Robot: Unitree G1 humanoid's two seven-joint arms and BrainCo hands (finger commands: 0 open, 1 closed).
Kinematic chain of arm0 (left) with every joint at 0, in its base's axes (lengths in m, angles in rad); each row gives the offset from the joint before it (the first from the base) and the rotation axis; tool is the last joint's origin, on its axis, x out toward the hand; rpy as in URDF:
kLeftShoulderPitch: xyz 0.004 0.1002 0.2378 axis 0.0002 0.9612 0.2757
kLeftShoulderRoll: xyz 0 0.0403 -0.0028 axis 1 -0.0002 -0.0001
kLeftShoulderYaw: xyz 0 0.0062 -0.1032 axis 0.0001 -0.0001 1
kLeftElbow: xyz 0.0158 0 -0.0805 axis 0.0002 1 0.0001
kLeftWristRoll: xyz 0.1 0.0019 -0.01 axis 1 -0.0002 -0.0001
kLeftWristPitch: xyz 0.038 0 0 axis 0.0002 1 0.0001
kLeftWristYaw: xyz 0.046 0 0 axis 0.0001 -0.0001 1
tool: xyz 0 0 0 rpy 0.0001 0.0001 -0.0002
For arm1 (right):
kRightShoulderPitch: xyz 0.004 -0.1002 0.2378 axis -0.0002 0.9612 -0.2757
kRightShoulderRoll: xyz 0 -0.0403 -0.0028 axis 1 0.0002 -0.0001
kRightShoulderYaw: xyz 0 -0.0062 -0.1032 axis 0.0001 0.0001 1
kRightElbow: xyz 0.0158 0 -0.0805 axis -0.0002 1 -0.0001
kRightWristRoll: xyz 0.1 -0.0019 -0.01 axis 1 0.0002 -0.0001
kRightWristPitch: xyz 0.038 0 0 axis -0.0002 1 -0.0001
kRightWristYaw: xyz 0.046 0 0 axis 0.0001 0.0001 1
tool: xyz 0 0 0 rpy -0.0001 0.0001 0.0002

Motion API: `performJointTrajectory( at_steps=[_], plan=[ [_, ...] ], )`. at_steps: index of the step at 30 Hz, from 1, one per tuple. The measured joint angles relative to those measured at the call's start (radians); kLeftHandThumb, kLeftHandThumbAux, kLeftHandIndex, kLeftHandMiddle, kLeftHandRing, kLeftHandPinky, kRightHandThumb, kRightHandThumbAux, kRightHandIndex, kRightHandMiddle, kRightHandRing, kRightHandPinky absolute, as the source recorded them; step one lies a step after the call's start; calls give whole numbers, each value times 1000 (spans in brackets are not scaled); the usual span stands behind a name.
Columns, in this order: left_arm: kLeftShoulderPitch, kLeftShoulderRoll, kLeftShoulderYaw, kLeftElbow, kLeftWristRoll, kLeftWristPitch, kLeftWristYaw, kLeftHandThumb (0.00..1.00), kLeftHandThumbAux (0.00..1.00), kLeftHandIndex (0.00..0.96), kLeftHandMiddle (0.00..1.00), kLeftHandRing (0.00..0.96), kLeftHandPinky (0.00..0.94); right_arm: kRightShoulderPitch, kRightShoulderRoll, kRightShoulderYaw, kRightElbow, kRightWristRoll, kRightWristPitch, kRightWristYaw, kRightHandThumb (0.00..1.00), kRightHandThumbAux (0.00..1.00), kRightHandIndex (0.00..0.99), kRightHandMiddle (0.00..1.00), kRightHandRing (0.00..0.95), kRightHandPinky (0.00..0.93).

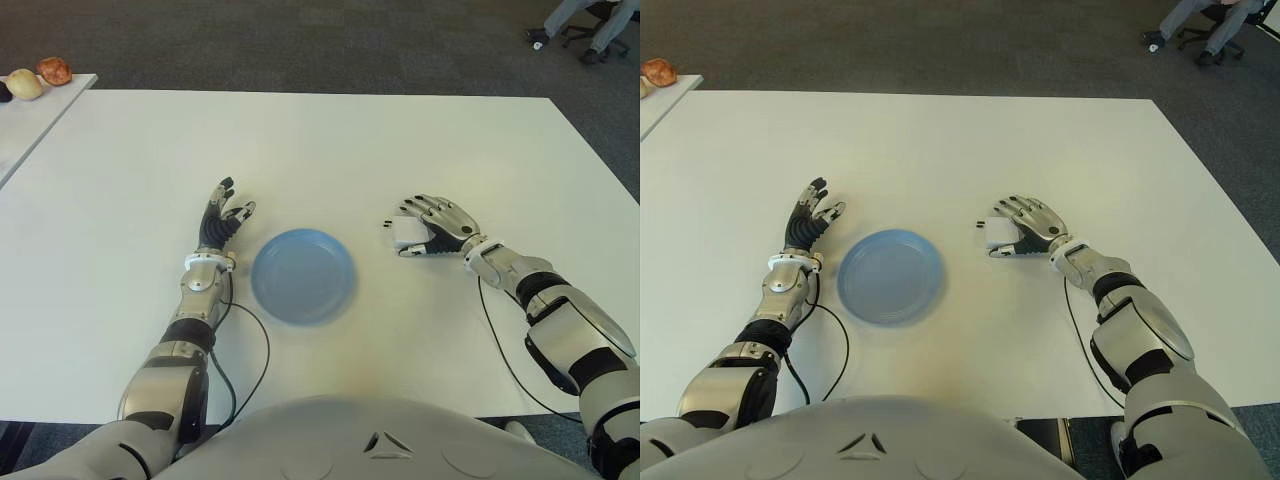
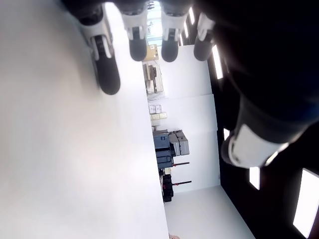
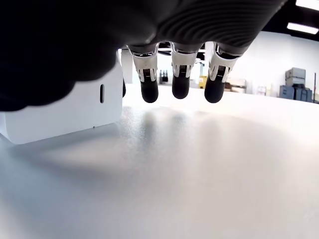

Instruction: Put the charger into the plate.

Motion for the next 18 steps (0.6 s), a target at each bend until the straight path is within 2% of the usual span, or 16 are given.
performJointTrajectory(
  at_steps=[18],
  plan=[
    [4, 1, 0, -5, 0, 0, 0, 0, 666, 8, 20, 15, 49, -14, 5, 17, 17, 5, -2, 2, 254, 174, 0, 0, 0, 0]
  ],
)
